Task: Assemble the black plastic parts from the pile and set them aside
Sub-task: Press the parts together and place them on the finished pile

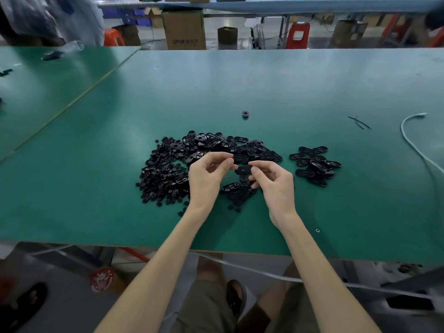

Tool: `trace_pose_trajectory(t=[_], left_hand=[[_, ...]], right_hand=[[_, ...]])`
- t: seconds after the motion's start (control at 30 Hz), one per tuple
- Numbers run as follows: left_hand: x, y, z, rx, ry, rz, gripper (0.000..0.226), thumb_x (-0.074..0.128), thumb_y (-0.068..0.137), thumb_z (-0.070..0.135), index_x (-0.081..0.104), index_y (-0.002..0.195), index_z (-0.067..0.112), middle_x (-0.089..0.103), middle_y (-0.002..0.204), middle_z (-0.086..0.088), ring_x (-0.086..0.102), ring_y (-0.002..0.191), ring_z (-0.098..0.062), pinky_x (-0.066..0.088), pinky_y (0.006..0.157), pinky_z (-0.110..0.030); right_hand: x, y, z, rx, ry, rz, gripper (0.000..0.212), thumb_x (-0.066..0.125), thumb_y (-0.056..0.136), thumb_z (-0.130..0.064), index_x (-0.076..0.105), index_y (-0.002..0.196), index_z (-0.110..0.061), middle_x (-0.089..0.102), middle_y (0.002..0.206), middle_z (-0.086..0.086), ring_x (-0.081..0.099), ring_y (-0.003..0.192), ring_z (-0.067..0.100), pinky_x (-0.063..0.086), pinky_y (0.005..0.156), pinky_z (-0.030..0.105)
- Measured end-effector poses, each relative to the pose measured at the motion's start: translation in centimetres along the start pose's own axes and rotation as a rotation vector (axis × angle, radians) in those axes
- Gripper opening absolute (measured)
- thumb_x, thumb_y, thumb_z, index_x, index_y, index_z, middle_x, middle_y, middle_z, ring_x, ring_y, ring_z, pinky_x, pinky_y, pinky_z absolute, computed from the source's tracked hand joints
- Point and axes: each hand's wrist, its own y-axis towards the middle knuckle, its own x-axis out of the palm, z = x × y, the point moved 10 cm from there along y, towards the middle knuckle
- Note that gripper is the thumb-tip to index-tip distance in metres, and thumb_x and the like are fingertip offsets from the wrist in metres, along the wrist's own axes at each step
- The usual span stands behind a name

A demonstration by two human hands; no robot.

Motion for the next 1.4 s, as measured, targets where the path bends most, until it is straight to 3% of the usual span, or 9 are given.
trace_pose_trajectory(t=[0.1, 0.4, 0.63, 0.87, 1.07, 1.4], left_hand=[[-0.4, -0.2, 0.1, 0.025, -0.052, 0.049, 0.009, 0.074, 0.093, 0.004, 0.075, 0.101, 0.009, 0.078, 0.089, -0.005, 0.078, 0.087, -0.019, 0.055, 0.071, -0.023], [0.0, -0.1, -0.4, 0.019, -0.005, -0.013, 0.016, 0.075, 0.092, 0.006, 0.079, 0.102, 0.018, 0.078, 0.092, 0.005, 0.07, 0.083, -0.004, 0.052, 0.073, -0.016], [-0.3, -0.1, -0.7, 0.004, -0.093, 0.008, 0.012, 0.074, 0.093, 0.006, 0.077, 0.101, 0.015, 0.079, 0.092, -0.003, 0.078, 0.09, -0.02, 0.052, 0.065, -0.018], [0.2, -0.2, -0.7, 0.018, -0.042, -0.033, 0.013, 0.076, 0.092, 0.009, 0.078, 0.103, 0.016, 0.078, 0.093, 0.003, 0.072, 0.085, -0.008, 0.053, 0.075, -0.016], [0.4, -0.2, -0.3, 0.031, -0.04, -0.042, 0.009, 0.075, 0.093, 0.008, 0.076, 0.099, 0.013, 0.077, 0.091, -0.001, 0.076, 0.082, -0.016, 0.053, 0.075, -0.016], [-0.2, -0.2, -1.0, -0.016, -0.062, -0.01, 0.009, 0.074, 0.095, 0.022, 0.08, 0.097, 0.016, 0.076, 0.079, -0.001, 0.068, 0.069, -0.011, 0.052, 0.066, -0.021]], right_hand=[[-0.5, 0.1, 0.3, 0.013, 0.018, 0.042, 0.015, 0.068, 0.098, -0.005, 0.078, 0.102, -0.015, 0.076, 0.076, -0.001, 0.066, 0.065, 0.011, 0.054, 0.066, 0.022], [-0.7, 0.1, 0.5, 0.024, 0.014, 0.057, 0.016, 0.068, 0.099, -0.005, 0.077, 0.103, -0.017, 0.078, 0.081, -0.005, 0.069, 0.07, 0.012, 0.056, 0.068, 0.025], [-0.6, 0.1, 0.6, 0.026, -0.003, 0.053, 0.016, 0.067, 0.099, -0.006, 0.077, 0.103, -0.018, 0.077, 0.08, -0.003, 0.068, 0.069, 0.012, 0.057, 0.072, 0.03], [-0.7, 0.1, 0.7, 0.031, -0.006, 0.058, 0.015, 0.067, 0.1, -0.006, 0.076, 0.103, -0.017, 0.076, 0.078, -0.005, 0.067, 0.067, 0.012, 0.057, 0.072, 0.03], [-0.6, 0.2, 0.5, 0.015, -0.017, 0.051, 0.016, 0.066, 0.101, -0.007, 0.076, 0.103, -0.018, 0.075, 0.078, -0.007, 0.066, 0.067, 0.011, 0.056, 0.072, 0.027], [-0.7, 0.2, 0.9, 0.045, -0.012, 0.064, 0.013, 0.066, 0.102, -0.009, 0.075, 0.106, -0.016, 0.08, 0.086, -0.001, 0.072, 0.075, 0.02, 0.06, 0.083, 0.048]])
